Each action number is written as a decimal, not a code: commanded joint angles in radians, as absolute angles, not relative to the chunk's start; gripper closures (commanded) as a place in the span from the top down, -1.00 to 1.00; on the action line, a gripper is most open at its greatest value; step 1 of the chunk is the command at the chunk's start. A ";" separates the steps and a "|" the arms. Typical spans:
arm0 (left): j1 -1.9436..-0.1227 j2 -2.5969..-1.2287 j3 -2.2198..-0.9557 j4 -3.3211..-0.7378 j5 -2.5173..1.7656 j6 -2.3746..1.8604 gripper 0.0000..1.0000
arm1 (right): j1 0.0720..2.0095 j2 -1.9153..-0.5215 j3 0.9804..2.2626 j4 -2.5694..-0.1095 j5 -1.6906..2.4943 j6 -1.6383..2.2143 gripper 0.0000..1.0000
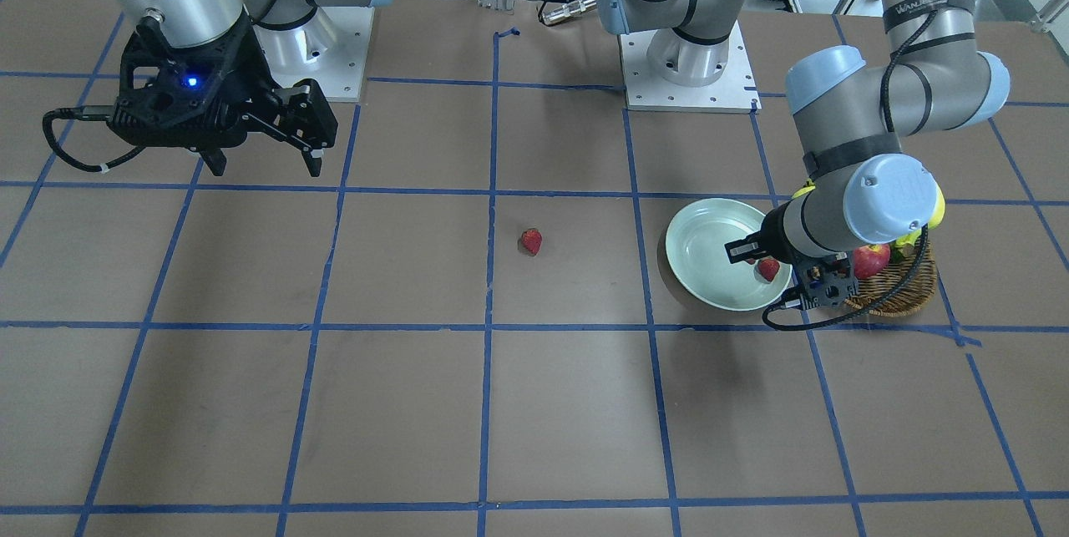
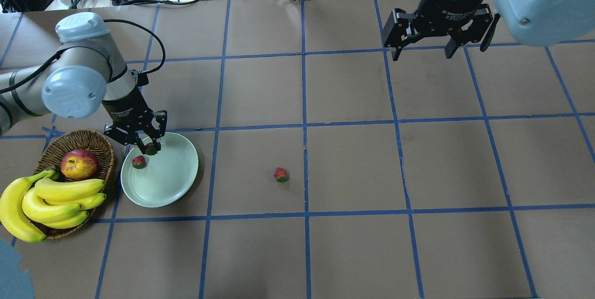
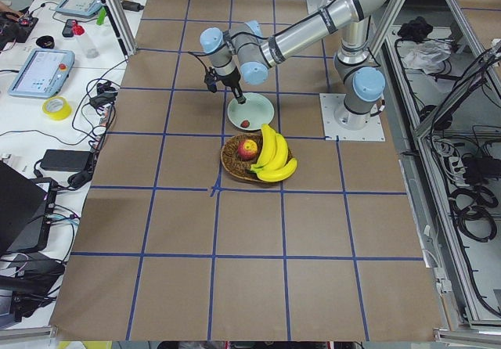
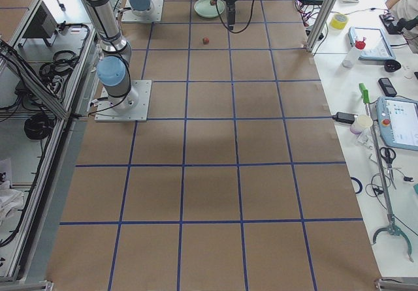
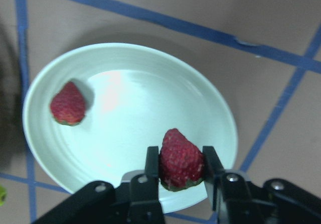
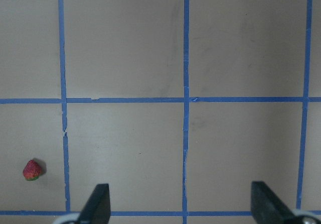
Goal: Collect all strawberries into plate
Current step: 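Lower the held strawberry onto the plate and open the left gripper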
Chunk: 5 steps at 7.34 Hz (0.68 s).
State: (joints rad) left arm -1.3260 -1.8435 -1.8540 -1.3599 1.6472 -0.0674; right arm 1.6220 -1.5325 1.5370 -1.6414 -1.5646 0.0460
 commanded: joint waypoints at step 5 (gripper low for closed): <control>-1.424 -1.828 -1.824 -1.365 1.661 -0.051 1.00 | 1.621 -1.534 1.537 -1.640 -1.565 0.046 1.00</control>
State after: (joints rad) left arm -1.3613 -1.8320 -1.8454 -1.3655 1.6541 -0.0464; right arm 1.6219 -1.5334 1.5370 -1.6399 -1.5646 0.0460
